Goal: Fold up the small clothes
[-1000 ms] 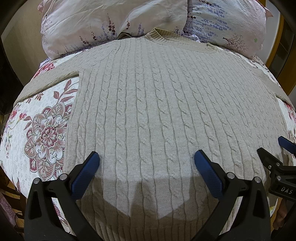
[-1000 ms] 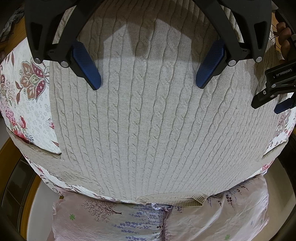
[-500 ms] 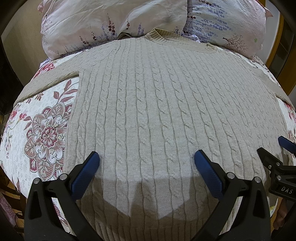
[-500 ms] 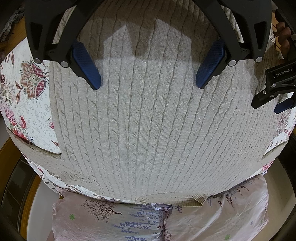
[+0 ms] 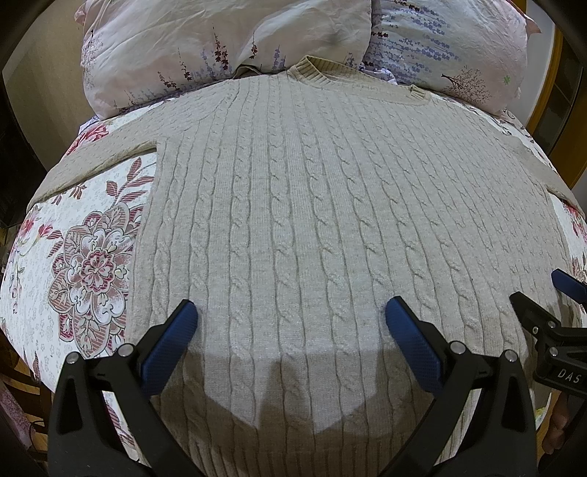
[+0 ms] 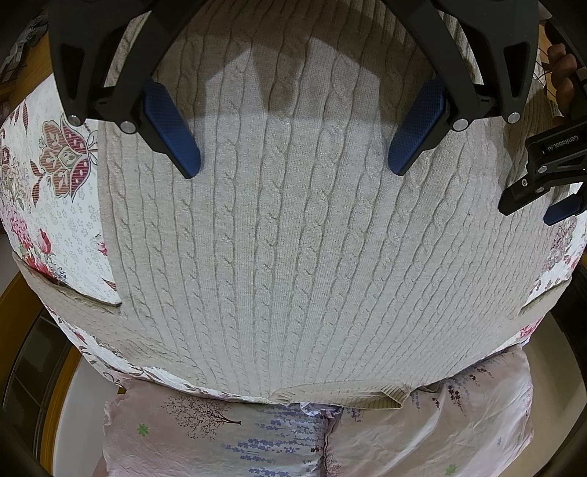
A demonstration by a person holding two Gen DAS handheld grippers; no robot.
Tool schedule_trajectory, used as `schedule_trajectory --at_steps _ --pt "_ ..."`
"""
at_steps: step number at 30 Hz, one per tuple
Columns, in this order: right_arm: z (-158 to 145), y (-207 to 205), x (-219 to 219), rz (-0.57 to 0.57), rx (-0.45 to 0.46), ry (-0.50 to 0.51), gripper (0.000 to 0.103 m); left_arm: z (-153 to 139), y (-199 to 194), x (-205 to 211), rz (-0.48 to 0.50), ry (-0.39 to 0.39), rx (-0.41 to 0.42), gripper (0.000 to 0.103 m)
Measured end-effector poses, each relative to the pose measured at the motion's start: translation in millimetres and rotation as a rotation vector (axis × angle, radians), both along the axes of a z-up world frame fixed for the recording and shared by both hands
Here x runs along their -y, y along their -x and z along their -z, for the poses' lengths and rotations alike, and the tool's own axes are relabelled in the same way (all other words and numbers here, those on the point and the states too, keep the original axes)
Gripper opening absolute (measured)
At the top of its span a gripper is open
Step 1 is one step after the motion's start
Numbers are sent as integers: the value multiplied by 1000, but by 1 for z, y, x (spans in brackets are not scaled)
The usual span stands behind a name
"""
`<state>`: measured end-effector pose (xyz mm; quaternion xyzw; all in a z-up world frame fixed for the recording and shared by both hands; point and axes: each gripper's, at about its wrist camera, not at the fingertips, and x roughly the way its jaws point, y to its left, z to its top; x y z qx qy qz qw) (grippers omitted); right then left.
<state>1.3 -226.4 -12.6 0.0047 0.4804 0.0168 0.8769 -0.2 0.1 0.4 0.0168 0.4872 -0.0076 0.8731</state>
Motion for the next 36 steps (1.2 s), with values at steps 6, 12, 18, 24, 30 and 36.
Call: schedule_trajectory --at_steps 6,12,18,24,30,36 --pt "-1 4 1 -4 -7 2 102 0 0 0 0 0 0 101" --pt "0 -1 1 -31 0 2 102 0 -2 0 4 2 -7 101" --pt "-15 -11 41 -41 53 -117 102 -3 -5 -2 20 16 -25 101" --pt "-42 -48 240 454 166 -354 67 -23 -15 -33 -70 130 44 101" --pt "-9 -48 408 929 184 -643 50 -36 -33 -65 -216 122 90 101" --pt "15 -68 441 959 152 -630 9 -44 -46 -115 -381 162 70 101"
